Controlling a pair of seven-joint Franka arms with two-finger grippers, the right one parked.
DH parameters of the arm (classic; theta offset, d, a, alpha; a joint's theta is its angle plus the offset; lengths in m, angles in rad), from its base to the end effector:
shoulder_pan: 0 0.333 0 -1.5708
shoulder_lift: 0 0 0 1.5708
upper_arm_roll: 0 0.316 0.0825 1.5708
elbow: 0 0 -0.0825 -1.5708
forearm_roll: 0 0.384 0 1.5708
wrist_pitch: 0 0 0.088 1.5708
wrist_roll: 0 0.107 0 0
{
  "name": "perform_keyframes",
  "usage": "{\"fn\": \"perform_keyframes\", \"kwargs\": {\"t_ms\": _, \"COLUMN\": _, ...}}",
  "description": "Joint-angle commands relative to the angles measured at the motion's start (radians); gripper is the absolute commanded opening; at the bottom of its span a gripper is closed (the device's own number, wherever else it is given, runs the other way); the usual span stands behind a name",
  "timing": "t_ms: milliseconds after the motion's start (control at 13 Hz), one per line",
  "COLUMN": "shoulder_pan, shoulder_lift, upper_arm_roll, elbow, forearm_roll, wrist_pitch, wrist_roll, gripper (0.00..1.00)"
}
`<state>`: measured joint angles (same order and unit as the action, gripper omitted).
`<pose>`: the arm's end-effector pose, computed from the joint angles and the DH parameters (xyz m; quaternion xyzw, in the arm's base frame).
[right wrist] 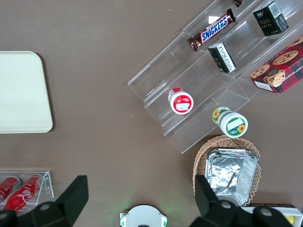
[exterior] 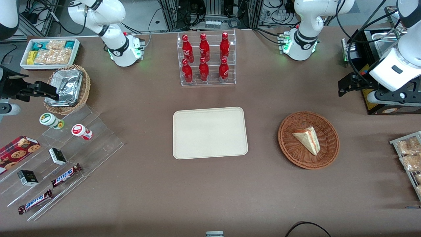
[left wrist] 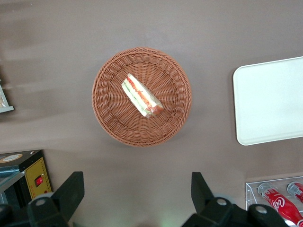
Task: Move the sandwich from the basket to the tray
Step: 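Move the left gripper over the sandwich in the wicker basket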
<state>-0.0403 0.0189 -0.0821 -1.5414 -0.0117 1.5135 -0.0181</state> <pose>0.5502 -0.0685 0.6230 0.9983 -0.0523 -0.0238 0.0050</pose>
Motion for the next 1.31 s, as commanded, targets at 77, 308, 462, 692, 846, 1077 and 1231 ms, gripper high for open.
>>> {"fn": "perform_keyframes", "kwargs": {"t_ms": 77, "shoulder_pan": 0.007, "shoulder_lift": 0.027, "upper_arm_roll": -0.001, "elbow": 0.011, "forearm_roll": -0.001, "wrist_pitch": 0.02, "wrist_roll": 0.017, "gripper": 1.0}}
{"fn": "perform_keyframes", "kwargs": {"t_ms": 308, "shoulder_pan": 0.007, "shoulder_lift": 0.043, "upper_arm_roll": -0.002, "elbow": -0.082, "forearm_roll": 0.006, "wrist_pitch": 0.11, "wrist_roll": 0.015, "gripper": 1.0}}
{"fn": "perform_keyframes", "kwargs": {"t_ms": 462, "shoulder_pan": 0.007, "shoulder_lift": 0.029, "upper_arm_roll": -0.002, "elbow": -0.211, "forearm_roll": 0.006, "wrist_pitch": 0.239, "wrist_roll": 0.001, "gripper": 1.0}}
{"fn": "perform_keyframes", "kwargs": {"t_ms": 692, "shoulder_pan": 0.01, "shoulder_lift": 0.036, "upper_arm_roll": 0.007, "elbow": -0.35, "forearm_roll": 0.004, "wrist_pitch": 0.393, "wrist_roll": -0.075, "gripper": 1.0}}
{"fn": "perform_keyframes", "kwargs": {"t_ms": 846, "shoulder_pan": 0.008, "shoulder_lift": 0.03, "upper_arm_roll": 0.005, "elbow": -0.466, "forearm_roll": 0.006, "wrist_pitch": 0.535, "wrist_roll": -0.172, "gripper": 1.0}}
{"fn": "perform_keyframes", "kwargs": {"t_ms": 1077, "shoulder_pan": 0.008, "shoulder_lift": 0.019, "upper_arm_roll": 0.004, "elbow": -0.597, "forearm_roll": 0.004, "wrist_pitch": 0.732, "wrist_roll": -0.328, "gripper": 1.0}}
{"fn": "perform_keyframes", "kwargs": {"t_ms": 1231, "shoulder_pan": 0.007, "shoulder_lift": 0.018, "upper_arm_roll": 0.001, "elbow": -0.657, "forearm_roll": 0.004, "wrist_pitch": 0.827, "wrist_roll": -0.431, "gripper": 1.0}}
